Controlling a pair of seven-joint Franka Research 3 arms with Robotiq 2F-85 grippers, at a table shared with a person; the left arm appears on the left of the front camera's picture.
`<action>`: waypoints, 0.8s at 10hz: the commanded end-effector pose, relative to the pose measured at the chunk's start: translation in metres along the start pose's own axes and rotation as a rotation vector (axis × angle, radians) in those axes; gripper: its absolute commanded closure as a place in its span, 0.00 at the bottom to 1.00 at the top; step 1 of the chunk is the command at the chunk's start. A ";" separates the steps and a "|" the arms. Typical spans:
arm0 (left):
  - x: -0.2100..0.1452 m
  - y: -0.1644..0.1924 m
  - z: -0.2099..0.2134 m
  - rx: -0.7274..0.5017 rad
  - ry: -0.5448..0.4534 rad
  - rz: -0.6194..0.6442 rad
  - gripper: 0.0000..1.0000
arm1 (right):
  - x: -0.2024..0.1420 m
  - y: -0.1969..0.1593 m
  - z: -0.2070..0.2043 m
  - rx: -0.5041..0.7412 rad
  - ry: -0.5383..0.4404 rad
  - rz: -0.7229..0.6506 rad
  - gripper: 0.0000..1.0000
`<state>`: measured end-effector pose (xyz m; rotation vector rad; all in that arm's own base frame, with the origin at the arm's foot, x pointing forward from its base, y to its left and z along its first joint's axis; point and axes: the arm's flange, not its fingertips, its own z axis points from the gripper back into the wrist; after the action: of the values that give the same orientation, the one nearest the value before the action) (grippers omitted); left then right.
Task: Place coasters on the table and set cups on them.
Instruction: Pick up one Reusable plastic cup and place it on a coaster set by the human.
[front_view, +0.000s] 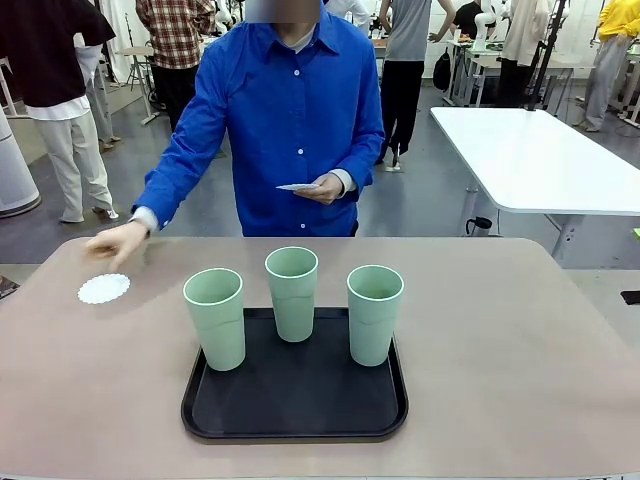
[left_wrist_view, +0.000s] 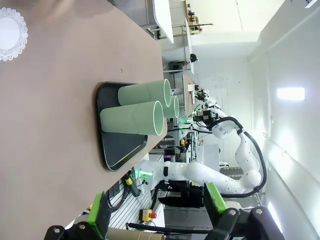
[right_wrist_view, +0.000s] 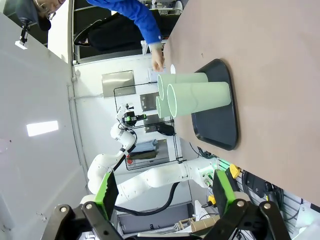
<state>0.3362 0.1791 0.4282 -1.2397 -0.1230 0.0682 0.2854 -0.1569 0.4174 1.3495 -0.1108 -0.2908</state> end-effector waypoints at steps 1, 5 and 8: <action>-0.002 -0.001 0.002 -0.012 0.000 -0.007 0.00 | 0.002 0.000 0.001 0.018 -0.015 0.000 0.00; -0.002 -0.001 0.002 -0.012 0.000 -0.007 0.00 | 0.002 0.000 0.001 0.018 -0.015 0.000 0.00; -0.002 -0.001 0.002 -0.012 0.000 -0.007 0.00 | 0.002 0.000 0.001 0.018 -0.015 0.000 0.00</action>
<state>0.3361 0.1792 0.4282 -1.2399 -0.1230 0.0682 0.2854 -0.1569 0.4174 1.3495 -0.1109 -0.2909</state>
